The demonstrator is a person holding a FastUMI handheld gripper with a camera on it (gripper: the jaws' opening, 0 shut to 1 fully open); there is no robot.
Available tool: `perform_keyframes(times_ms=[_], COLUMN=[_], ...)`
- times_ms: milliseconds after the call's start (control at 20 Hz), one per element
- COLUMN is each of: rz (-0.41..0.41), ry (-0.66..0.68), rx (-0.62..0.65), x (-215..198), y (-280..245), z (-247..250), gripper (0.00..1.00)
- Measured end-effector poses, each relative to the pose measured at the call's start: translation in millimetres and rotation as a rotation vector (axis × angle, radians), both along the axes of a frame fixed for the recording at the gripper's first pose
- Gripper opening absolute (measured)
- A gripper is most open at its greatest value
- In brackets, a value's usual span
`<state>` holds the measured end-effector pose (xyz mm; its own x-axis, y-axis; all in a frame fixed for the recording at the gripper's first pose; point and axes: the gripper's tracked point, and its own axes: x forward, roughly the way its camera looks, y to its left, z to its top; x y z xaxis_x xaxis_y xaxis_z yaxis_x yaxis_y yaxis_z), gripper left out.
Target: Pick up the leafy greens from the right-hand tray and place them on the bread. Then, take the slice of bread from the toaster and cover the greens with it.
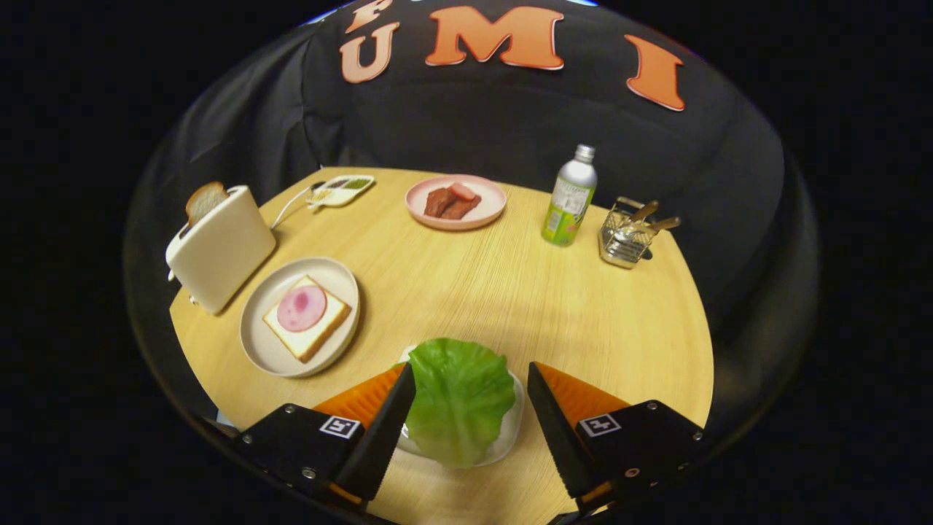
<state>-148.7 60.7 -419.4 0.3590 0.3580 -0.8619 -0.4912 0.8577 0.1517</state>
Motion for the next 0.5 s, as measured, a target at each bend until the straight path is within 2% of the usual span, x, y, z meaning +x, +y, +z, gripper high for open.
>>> perform_keyframes(times_ms=[150, 500], rz=[0.042, 0.116], ry=[0.099, 0.203], rx=[-0.019, -0.087], x=[-10, -21], y=[7, 17], z=[-25, -62], gripper=[0.93, 0.92])
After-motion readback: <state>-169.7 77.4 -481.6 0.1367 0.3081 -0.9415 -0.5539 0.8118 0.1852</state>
